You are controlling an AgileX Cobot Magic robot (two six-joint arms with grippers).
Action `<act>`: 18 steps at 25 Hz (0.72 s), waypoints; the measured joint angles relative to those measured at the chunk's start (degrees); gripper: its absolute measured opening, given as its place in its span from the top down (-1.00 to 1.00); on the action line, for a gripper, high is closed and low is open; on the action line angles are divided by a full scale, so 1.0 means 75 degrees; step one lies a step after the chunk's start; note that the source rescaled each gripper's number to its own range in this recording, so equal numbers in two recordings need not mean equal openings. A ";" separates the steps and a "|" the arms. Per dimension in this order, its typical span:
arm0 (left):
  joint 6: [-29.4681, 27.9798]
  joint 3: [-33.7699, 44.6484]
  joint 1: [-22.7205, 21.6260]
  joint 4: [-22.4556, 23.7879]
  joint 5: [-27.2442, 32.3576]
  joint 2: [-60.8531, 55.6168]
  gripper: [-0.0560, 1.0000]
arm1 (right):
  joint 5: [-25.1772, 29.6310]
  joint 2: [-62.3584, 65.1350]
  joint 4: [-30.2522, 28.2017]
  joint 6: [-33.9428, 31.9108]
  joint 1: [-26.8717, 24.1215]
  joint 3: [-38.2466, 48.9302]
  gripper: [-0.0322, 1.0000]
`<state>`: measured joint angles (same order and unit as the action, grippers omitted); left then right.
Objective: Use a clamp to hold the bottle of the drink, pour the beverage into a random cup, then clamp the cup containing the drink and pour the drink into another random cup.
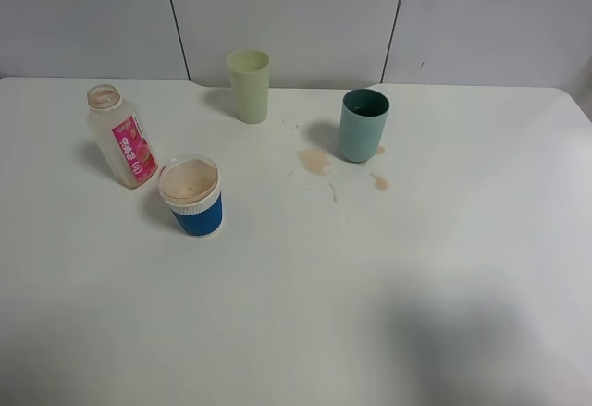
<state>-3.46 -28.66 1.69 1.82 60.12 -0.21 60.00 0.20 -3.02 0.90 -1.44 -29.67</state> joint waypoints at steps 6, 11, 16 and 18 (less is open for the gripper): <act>0.0000 0.0000 0.0000 0.0000 0.0000 0.0000 -1.00 | 0.0067 0.0000 0.0059 0.0060 0.0015 0.0113 -1.00; 0.0000 0.0000 0.0000 0.0000 0.0000 0.0000 -1.00 | 0.0067 0.0000 0.0077 0.0116 0.0015 0.0113 -1.00; 0.0000 0.0000 0.0000 0.0000 0.0000 0.0000 -1.00 | 0.0067 0.0000 0.0077 0.0116 0.0015 0.0113 -1.00; 0.0000 0.0000 0.0000 0.0000 0.0000 0.0000 -1.00 | 0.0067 0.0000 0.0077 0.0116 0.0015 0.0113 -1.00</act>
<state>-3.46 -28.66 1.69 1.82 60.12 -0.21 60.50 0.20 -2.44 1.77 -1.33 -28.82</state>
